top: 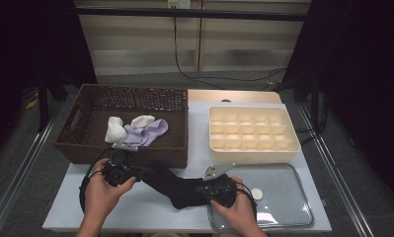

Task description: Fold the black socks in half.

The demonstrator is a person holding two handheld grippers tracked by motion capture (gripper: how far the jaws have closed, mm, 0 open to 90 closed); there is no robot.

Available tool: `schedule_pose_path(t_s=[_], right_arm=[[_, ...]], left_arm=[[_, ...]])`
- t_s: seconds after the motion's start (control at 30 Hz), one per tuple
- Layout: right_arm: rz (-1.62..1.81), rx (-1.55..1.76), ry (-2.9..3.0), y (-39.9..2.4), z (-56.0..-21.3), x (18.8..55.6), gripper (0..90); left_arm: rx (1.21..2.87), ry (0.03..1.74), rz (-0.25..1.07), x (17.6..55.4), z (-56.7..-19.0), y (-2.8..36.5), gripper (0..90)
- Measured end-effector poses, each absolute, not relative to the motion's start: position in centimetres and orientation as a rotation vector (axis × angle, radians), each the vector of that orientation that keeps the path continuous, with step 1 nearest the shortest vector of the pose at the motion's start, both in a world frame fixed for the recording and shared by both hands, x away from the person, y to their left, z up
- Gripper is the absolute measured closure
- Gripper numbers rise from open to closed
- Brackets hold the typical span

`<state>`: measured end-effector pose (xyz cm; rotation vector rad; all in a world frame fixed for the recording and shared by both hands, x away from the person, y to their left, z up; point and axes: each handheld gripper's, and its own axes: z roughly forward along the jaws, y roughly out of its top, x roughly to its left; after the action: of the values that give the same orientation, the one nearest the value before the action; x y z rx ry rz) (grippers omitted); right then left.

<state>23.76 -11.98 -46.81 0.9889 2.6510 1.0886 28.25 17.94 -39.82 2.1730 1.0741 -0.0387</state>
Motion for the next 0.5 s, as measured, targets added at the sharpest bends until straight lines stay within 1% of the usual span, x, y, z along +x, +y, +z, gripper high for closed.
schedule_pose_path(t_s=[0.2, 0.5], right_arm=[[1.099, 0.999, 2.664, -11.7, -47.3, 23.8, 89.1], [1.116, 0.934, 2.695, -8.9, -47.4, 24.4, 89.8]], left_arm=[[2.175, 1.057, -0.054, 28.4, -39.0, 17.5, 82.9], [2.188, 1.044, -0.035, 28.7, -36.5, 17.8, 83.0]])
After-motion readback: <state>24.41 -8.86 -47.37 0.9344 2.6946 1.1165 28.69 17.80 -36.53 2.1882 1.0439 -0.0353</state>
